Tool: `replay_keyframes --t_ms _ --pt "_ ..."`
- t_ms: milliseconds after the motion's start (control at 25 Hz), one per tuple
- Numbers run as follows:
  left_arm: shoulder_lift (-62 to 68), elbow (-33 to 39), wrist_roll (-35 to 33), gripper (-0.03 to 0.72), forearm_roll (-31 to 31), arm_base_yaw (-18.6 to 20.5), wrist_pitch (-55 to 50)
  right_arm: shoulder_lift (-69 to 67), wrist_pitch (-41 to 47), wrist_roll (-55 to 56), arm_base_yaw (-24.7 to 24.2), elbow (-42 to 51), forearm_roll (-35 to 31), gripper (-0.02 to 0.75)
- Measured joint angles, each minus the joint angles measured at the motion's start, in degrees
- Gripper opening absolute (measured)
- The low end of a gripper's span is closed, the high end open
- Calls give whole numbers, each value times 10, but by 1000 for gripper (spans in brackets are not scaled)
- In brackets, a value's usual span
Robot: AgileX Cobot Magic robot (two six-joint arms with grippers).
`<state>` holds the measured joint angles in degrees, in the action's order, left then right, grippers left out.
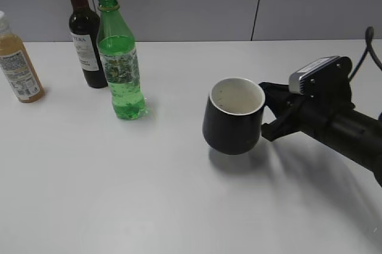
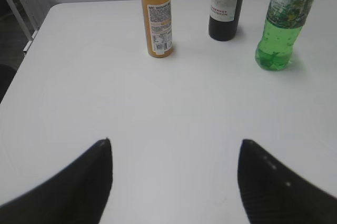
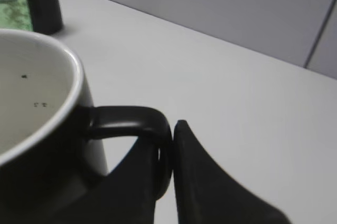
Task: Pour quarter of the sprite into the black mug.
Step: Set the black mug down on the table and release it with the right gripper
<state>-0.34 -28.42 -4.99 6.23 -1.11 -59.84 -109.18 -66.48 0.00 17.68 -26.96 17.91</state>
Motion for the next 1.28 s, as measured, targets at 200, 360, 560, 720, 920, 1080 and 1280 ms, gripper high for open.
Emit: replay_keyframes --t_ms 200,360,560,720,920,1080,1280 --pt "0 0 0 562 0 0 0 -16 -1 3 65 -51 -4 42" --pt "0 0 0 562 0 0 0 -47 0 0 111 -92 -28 42" --pt "0 0 0 562 0 0 0 -95 0 -21 155 -139 -82 41" --pt "0 0 0 562 0 0 0 -131 0 -35 175 -168 -115 41" --pt "0 0 0 562 0 0 0 -152 1 -54 182 -179 -117 41" --pt "0 0 0 562 0 0 0 -160 0 -55 182 -179 -118 41" --pt "0 0 0 562 0 0 0 -178 0 -55 182 -179 -118 41"
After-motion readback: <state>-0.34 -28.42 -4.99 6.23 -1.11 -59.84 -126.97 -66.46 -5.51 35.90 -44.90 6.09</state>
